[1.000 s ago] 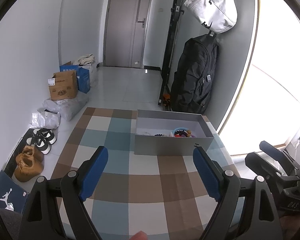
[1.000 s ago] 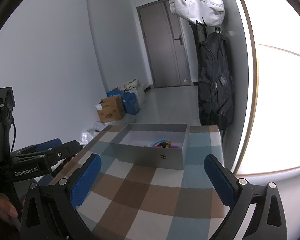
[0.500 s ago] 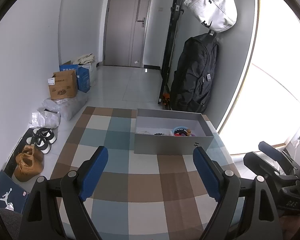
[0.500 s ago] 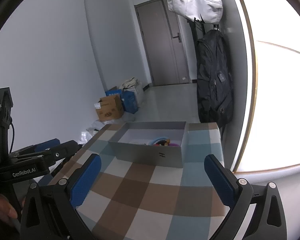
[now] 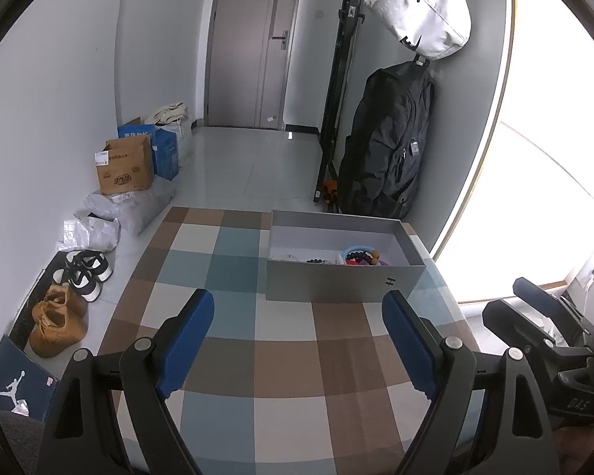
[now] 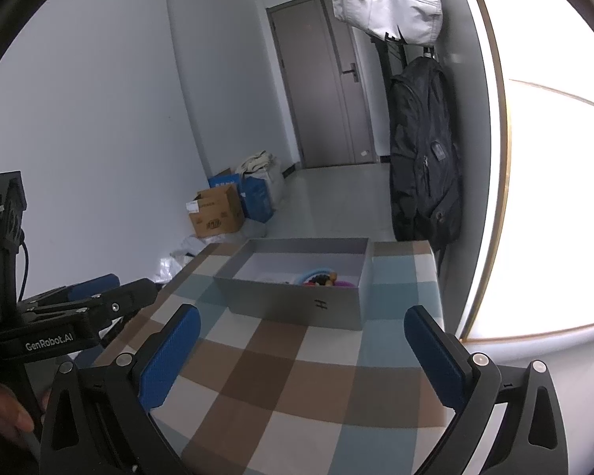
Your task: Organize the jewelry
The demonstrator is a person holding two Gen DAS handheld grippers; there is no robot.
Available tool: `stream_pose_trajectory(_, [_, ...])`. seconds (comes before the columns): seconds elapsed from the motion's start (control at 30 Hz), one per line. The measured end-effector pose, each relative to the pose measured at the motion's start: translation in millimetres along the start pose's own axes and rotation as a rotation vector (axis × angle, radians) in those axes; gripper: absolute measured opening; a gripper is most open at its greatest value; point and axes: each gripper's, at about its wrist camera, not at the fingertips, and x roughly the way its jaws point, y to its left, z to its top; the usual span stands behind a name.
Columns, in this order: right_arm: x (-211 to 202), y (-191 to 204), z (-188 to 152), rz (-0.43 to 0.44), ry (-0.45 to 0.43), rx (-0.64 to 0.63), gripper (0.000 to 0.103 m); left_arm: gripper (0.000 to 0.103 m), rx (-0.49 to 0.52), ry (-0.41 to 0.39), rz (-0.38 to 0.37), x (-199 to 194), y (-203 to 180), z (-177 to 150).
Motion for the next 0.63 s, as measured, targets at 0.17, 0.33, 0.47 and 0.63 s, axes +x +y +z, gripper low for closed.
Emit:
stream_pose_trajectory(0.17, [0.3, 0.0, 0.3, 0.001, 0.000, 0.000, 0.103, 0.084, -0.001, 0.000, 0.000, 0.6, -0.8, -0.1])
stream_pose_trajectory(0.33, [0.4, 0.2, 0.6, 0.001, 0.000, 0.000, 0.103, 0.084, 0.000, 0.000, 0.002, 0.3, -0.5, 0.1])
stream_pose_trajectory(0.47, [0.6, 0.1, 0.2, 0.001, 0.003, 0.001, 0.103, 0.084, -0.005, 0.005, 0.003, 2.2, -0.4, -2.1])
stream_pose_trajectory(0.63, [3.4, 0.7, -1.9, 0.008, 0.011, -0.001, 0.103, 0.084, -0.010, -0.002, -0.004, 2.0, 0.7, -4.7])
